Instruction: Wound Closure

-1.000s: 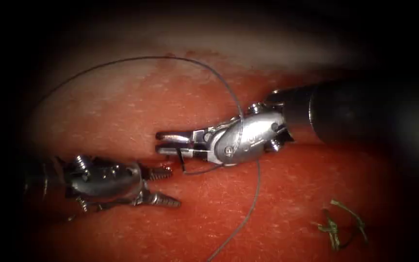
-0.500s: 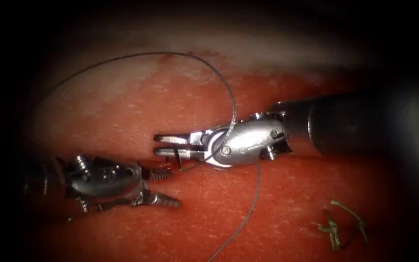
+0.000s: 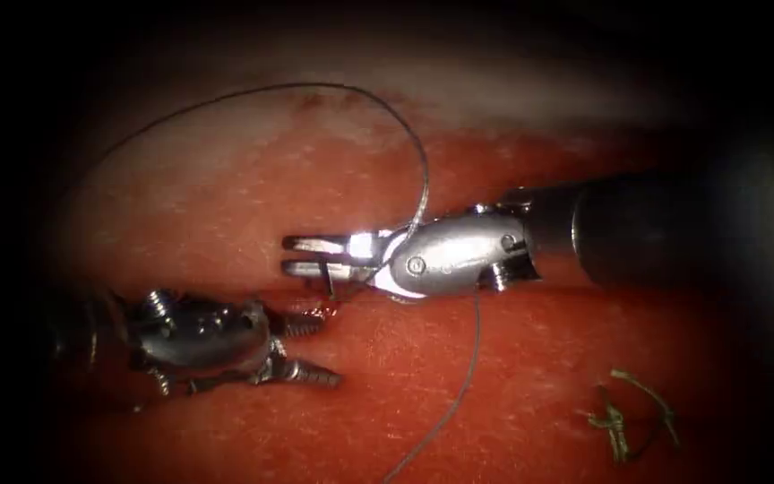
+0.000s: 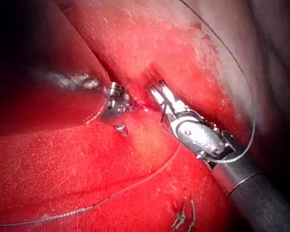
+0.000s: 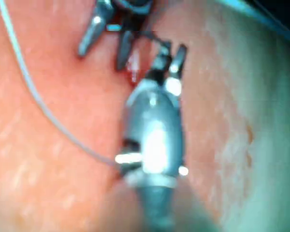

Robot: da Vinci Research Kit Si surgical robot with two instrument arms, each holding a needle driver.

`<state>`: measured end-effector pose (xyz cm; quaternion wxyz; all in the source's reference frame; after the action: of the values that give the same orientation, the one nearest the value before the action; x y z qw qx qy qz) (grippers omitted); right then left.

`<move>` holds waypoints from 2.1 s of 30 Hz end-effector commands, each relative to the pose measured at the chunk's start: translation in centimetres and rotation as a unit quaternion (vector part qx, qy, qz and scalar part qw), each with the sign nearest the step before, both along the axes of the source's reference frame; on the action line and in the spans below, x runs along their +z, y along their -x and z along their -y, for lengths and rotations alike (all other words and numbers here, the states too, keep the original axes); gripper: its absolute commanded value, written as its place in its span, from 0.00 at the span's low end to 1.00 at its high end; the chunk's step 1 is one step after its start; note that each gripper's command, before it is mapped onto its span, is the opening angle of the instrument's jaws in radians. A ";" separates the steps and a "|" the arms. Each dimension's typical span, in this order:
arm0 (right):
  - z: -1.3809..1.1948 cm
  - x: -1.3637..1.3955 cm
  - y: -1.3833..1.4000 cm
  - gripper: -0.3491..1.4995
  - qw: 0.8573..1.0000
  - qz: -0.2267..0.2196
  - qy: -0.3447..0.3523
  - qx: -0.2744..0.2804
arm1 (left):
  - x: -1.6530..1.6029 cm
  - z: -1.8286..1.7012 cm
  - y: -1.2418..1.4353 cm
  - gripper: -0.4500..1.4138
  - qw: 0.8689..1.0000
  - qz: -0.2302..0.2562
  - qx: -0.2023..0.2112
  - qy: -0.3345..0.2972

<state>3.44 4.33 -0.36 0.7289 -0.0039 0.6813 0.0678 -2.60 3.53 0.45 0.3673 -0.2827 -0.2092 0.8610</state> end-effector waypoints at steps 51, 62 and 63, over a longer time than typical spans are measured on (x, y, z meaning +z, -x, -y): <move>-1.01 0.24 -0.26 0.00 0.967 0.010 -0.244 -0.078 | 0.23 0.24 0.04 0.49 0.999 -0.001 0.026 -0.019; -1.05 0.26 -0.26 0.00 0.950 0.014 -0.306 -0.065 | 0.24 0.24 0.05 0.49 0.999 -0.001 0.027 -0.019; -1.05 0.26 -0.26 0.00 0.945 0.015 -0.320 -0.064 | 0.24 0.24 0.06 0.49 0.999 -0.001 0.027 -0.019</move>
<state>3.63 5.40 -0.14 0.7061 0.2691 0.6118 0.2340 -2.60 3.36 0.62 0.3499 -0.2693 -0.2316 0.8668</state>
